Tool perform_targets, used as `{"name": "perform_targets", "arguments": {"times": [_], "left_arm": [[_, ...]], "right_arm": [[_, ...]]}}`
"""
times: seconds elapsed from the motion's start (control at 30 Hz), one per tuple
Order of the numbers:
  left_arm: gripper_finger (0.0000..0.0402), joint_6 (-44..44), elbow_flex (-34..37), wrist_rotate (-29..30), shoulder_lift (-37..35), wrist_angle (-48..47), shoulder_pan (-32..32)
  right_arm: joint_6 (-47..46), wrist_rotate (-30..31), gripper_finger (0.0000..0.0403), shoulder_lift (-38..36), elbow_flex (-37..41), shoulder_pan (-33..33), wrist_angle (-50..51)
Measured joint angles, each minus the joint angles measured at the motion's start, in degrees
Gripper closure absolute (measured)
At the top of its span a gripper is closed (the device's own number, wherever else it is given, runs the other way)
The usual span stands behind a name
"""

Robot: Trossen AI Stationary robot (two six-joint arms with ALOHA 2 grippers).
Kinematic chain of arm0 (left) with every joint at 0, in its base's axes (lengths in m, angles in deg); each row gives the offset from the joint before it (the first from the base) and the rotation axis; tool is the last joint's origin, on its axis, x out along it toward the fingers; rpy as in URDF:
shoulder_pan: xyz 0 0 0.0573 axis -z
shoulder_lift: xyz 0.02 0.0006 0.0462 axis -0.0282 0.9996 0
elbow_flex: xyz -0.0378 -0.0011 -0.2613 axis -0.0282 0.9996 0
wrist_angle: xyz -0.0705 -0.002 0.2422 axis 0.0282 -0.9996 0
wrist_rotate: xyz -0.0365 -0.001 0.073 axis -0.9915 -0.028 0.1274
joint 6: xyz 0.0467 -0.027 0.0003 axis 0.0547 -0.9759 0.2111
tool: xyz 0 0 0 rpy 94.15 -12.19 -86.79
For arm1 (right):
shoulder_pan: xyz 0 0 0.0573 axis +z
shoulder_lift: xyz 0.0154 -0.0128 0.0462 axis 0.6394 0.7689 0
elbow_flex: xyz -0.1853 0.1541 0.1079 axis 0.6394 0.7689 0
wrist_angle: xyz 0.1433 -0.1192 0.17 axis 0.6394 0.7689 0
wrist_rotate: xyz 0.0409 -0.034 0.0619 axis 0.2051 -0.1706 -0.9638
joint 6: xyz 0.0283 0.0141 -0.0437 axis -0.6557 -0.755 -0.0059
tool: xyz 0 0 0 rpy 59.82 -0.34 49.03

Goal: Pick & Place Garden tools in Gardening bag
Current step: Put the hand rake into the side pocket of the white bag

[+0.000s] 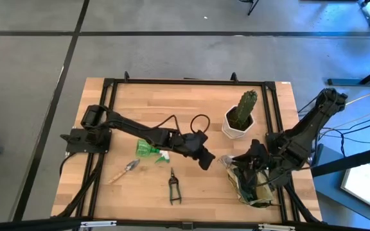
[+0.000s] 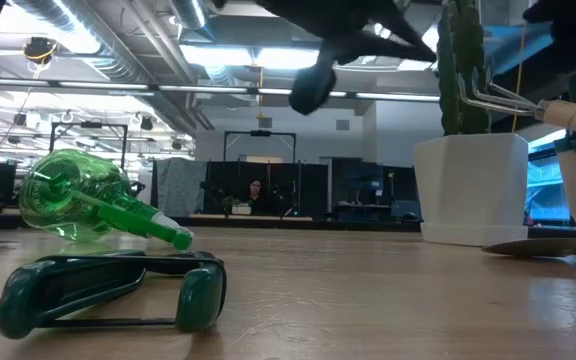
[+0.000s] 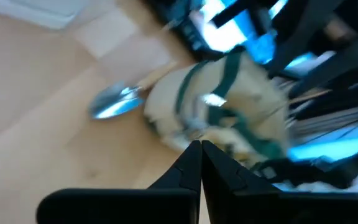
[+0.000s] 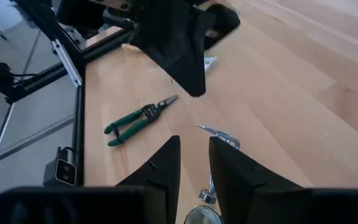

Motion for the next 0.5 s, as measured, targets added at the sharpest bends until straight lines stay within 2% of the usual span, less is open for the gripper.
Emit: {"name": "perform_targets", "arguments": {"times": [0.1, 0.27, 0.37, 0.5], "left_arm": [[0.04, -0.8, 1.9, -0.3, 0.2, 5.3, -1.5], [0.04, 0.1, 2.6, -3.6, 1.3, 4.4, -3.0], [0.04, 0.5, 2.6, -3.7, 2.5, 5.8, -2.8], [0.04, 0.3, 2.6, -3.2, 4.7, 7.4, -2.6]], "right_arm": [[0.6, -0.7, 0.0318, -1.1, 0.0, 0.1, -1.0], [0.0, -6.5, 0.0319, -1.6, -2.9, 0.1, 1.5], [-4.8, -12.5, 0.033, -1.2, -7.5, 0.2, 10.7], [-13.3, -19.0, 0.0369, -0.2, -15.2, 0.9, 26.4]]}}
